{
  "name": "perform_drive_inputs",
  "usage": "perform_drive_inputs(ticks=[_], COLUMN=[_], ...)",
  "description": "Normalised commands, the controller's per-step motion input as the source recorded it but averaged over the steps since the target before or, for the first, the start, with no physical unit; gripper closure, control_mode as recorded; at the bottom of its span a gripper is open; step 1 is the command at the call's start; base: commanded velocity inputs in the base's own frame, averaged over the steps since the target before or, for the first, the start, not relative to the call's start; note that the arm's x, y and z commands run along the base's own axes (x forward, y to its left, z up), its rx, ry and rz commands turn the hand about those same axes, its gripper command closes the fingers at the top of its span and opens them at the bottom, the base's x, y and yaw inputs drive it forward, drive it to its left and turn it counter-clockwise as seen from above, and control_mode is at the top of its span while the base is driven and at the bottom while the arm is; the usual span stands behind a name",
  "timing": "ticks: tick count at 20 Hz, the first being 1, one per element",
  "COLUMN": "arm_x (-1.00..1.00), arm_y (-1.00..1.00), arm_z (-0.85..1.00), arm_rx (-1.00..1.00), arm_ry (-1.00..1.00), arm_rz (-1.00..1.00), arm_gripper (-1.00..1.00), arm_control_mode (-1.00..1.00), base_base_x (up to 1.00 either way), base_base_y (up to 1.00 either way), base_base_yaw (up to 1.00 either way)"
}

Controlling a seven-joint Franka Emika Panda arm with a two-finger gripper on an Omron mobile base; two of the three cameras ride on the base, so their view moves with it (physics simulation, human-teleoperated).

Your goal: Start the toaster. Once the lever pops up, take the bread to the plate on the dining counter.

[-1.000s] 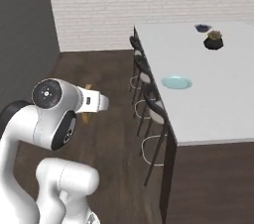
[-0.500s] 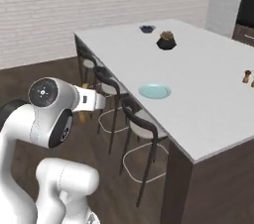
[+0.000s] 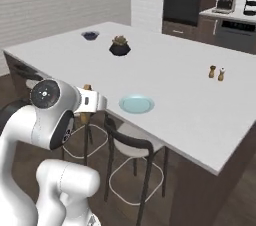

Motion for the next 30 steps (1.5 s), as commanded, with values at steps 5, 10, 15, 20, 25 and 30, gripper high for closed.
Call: perform_drive_inputs(ticks=[5, 10, 15, 20, 25, 30], arm_x=[0.00, 0.00, 0.00, 0.00, 0.00, 0.63], arm_y=[0.00, 0.00, 0.00, 0.00, 0.00, -0.42], arm_z=[0.00, 0.00, 0.00, 0.00, 0.00, -0.26], arm_rx=[0.00, 0.00, 0.00, 0.00, 0.00, 0.01], arm_ry=[0.00, 0.00, 0.00, 0.00, 0.00, 0.00], arm_rz=[0.00, 0.00, 0.00, 0.00, 0.00, 0.00], arm_gripper=[1.00, 1.00, 1.00, 1.00, 1.00, 1.00], arm_control_mode=[1.00, 1.00, 1.00, 1.00, 1.00, -1.00], base_base_x=[0.95, 1.00, 1.00, 0.74, 0.28, 0.00], base_base_y=[1.00, 0.74, 0.37, 0.17, -0.01, 0.00], base_base_yaw=[-0.50, -0.44, -0.32, -0.12, 0.00, 0.00])
